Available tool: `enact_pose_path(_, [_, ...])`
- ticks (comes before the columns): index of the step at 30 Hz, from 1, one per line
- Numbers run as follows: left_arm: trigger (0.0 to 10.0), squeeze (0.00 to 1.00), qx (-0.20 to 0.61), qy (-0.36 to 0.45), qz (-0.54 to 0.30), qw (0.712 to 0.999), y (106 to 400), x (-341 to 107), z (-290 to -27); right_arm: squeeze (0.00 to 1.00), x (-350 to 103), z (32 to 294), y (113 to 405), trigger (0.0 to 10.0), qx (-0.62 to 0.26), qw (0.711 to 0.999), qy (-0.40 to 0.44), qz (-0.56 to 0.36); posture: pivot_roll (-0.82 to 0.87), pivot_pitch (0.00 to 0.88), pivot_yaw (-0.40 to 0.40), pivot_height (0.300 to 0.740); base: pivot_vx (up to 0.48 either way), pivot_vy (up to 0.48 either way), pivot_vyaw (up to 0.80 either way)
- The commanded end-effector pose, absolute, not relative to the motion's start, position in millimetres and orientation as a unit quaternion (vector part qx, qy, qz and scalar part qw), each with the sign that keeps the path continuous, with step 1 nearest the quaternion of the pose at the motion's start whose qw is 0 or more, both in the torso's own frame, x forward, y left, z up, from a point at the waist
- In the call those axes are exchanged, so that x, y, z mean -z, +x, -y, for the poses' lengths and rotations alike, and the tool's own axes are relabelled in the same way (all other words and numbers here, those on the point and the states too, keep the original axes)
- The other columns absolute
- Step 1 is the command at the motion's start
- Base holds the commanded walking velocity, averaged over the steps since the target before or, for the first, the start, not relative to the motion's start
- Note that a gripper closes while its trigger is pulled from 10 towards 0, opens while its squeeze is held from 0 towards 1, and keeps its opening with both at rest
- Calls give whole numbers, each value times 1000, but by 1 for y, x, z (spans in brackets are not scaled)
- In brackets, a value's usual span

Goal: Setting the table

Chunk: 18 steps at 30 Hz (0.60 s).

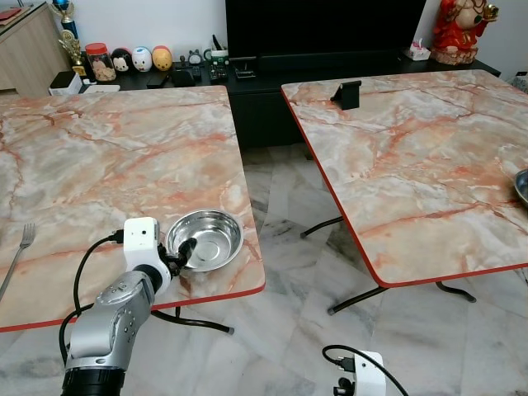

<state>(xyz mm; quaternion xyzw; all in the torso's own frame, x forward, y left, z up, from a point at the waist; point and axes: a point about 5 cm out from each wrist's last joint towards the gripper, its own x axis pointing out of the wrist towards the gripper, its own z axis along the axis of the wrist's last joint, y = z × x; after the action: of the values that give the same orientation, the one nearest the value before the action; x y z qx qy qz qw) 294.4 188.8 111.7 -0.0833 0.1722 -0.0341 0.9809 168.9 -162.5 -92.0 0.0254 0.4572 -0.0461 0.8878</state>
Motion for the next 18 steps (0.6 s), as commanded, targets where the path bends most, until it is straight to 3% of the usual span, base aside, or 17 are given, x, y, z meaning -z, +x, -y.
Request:
enact_pose_path(1, [0,0,30,-80,-174,981,297,-113,-190,0,92,163,169,10000,47,887,24,-459,68,0,-14,740,0,0,0])
enact_pose_path(18, [0,0,26,-71,-177,981,298,-114,-193,0,92,163,169,10000,46,887,24,-459,69,0,-13,740,0,0,0])
